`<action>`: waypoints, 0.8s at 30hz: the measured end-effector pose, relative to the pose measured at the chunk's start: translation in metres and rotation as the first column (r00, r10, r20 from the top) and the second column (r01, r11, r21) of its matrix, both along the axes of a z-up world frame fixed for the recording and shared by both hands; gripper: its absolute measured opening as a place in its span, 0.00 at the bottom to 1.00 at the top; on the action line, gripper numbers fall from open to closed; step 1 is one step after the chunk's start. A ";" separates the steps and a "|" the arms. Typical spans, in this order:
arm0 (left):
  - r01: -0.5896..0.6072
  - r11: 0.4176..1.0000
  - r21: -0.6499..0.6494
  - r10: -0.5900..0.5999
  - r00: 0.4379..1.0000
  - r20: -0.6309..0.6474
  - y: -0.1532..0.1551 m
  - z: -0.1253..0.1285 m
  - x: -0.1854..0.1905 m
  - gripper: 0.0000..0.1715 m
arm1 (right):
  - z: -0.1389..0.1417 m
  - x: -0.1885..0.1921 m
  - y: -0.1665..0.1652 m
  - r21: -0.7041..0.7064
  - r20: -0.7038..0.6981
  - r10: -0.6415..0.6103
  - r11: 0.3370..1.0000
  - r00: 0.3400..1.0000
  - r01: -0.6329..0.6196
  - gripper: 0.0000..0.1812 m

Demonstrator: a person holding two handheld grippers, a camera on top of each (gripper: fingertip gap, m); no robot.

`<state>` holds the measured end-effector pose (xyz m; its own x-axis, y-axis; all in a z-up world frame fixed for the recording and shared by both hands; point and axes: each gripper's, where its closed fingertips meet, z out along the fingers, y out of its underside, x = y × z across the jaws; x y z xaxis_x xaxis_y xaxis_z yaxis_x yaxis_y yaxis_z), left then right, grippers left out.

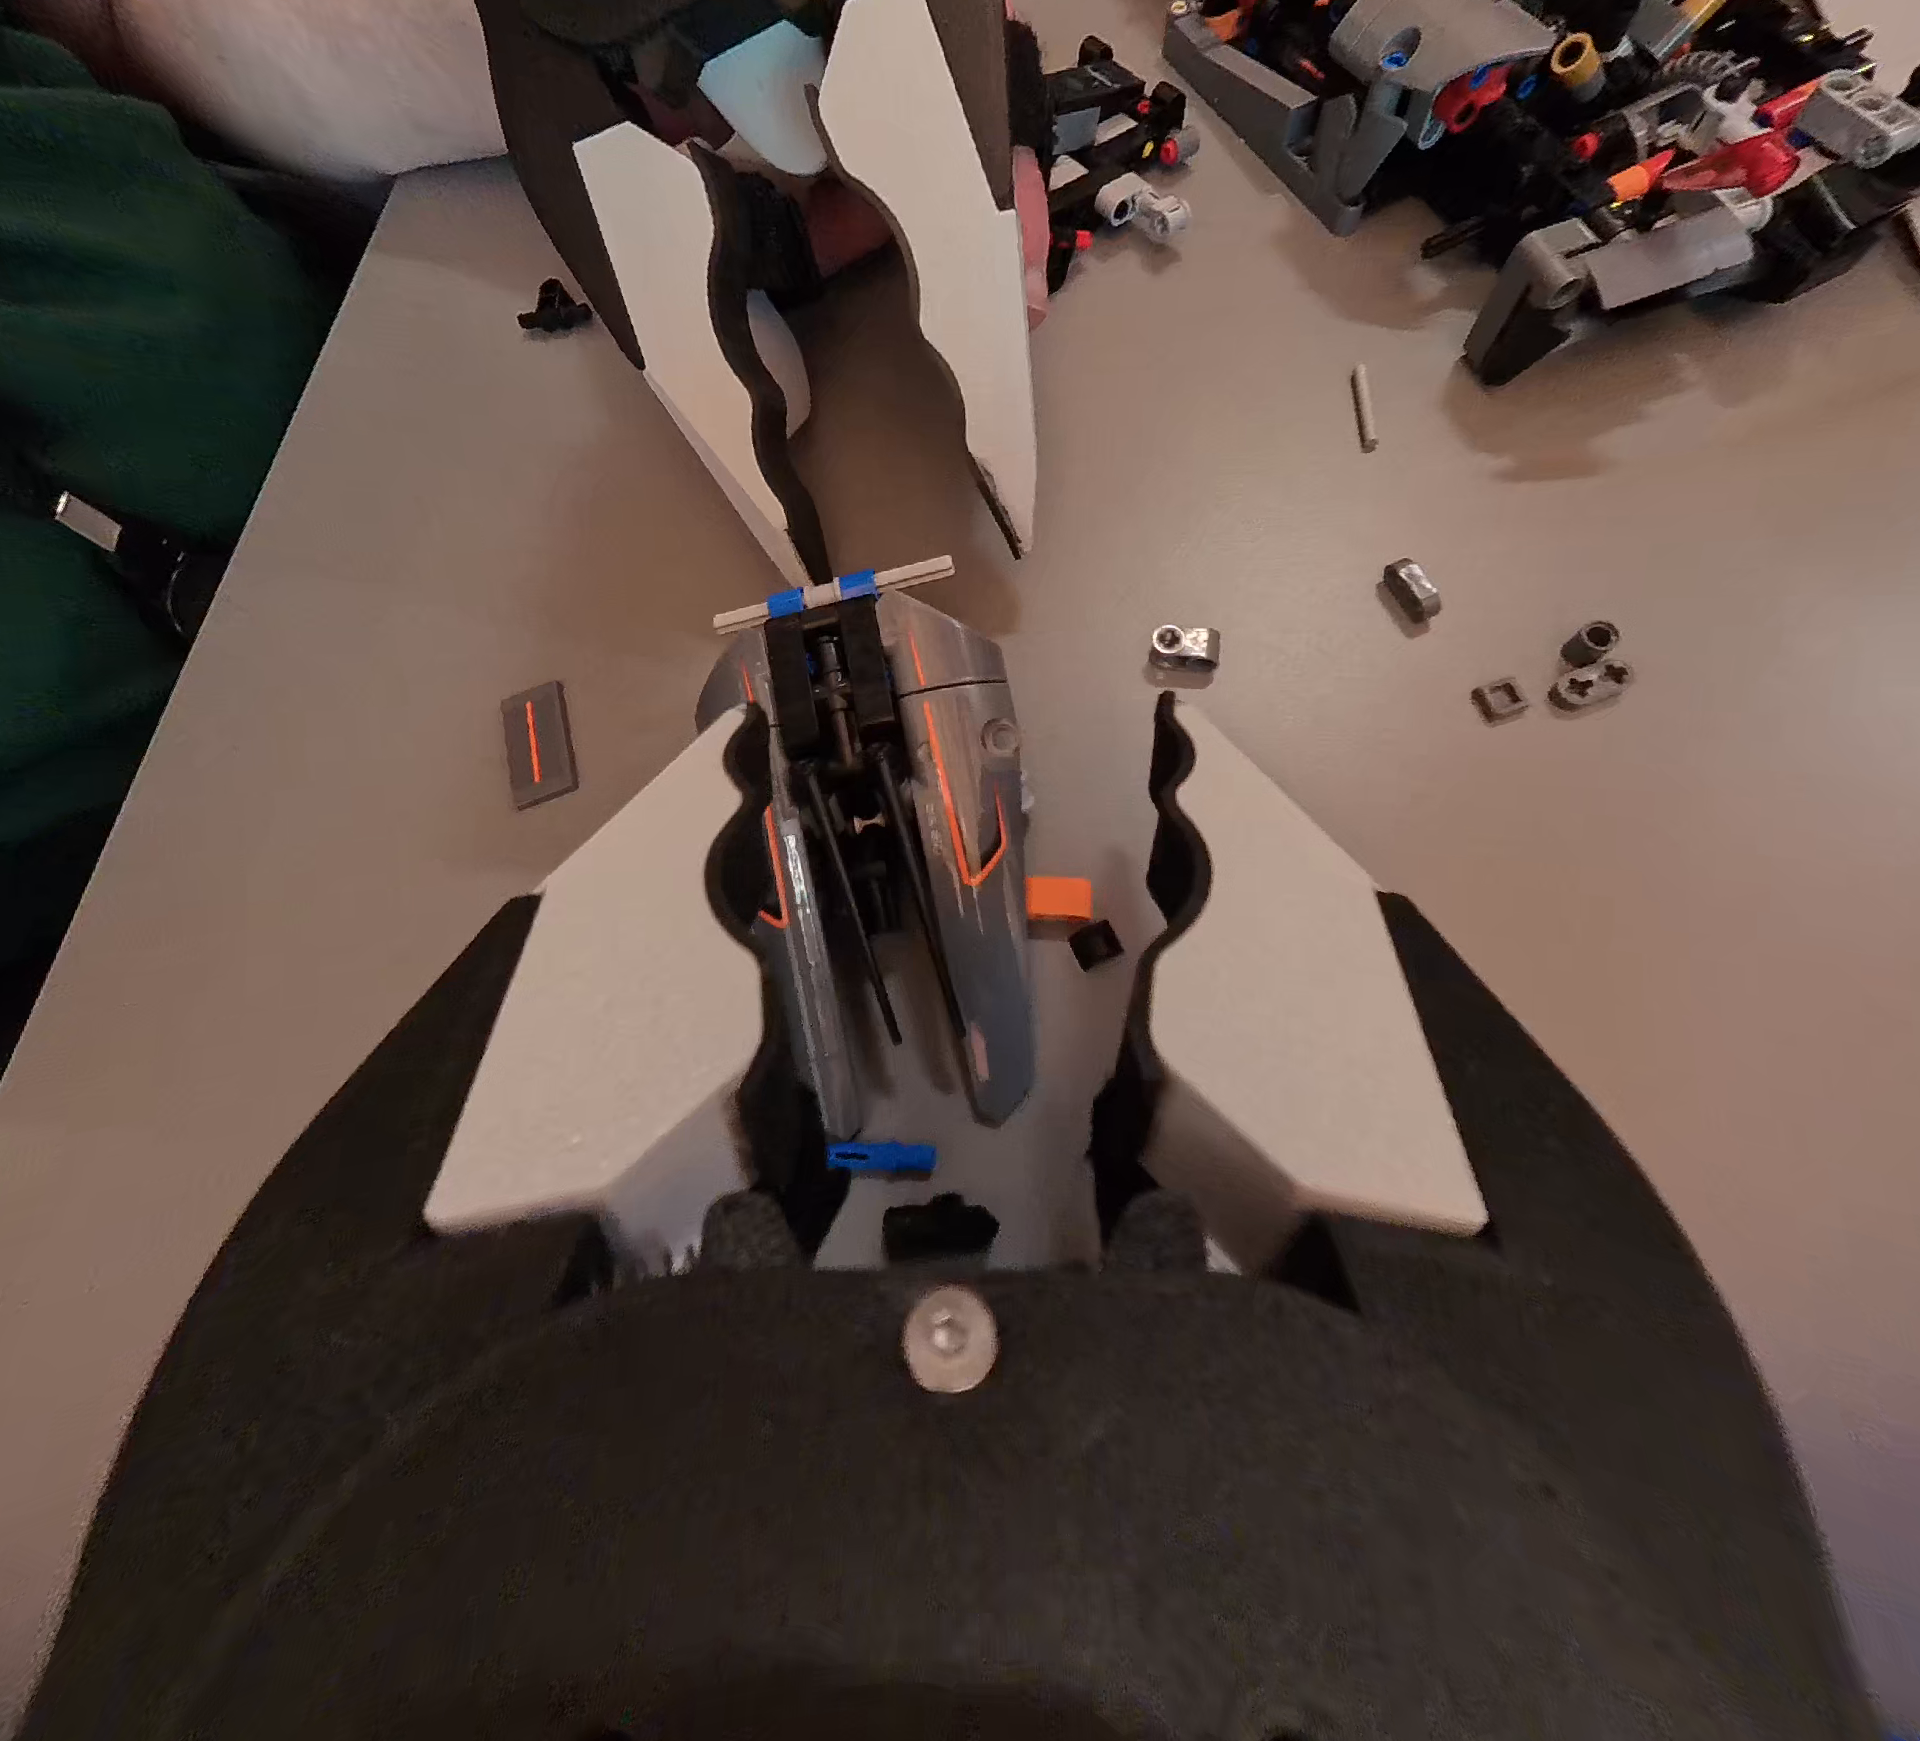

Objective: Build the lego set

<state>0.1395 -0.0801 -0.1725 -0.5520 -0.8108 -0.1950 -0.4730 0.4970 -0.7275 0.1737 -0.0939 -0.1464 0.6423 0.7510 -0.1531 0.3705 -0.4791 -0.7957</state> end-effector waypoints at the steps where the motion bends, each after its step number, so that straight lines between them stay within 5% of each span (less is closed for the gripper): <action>1: 0.000 1.000 -0.002 0.000 1.000 0.001 0.000 0.000 0.000 0.26 | 0.001 0.001 0.000 0.002 -0.002 -0.003 1.000 1.000 0.003 0.39; 24: -0.018 0.999 -0.050 0.020 0.999 0.046 0.005 0.008 0.004 0.24 | 0.017 0.035 0.014 0.073 -0.026 -0.150 0.986 0.988 0.151 0.33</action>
<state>0.1436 -0.0753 -0.1642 -0.5275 -0.8303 -0.1798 -0.4469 0.4512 -0.7725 0.2083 -0.0801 -0.1297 0.7460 0.6560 -0.1144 0.2821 -0.4669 -0.8381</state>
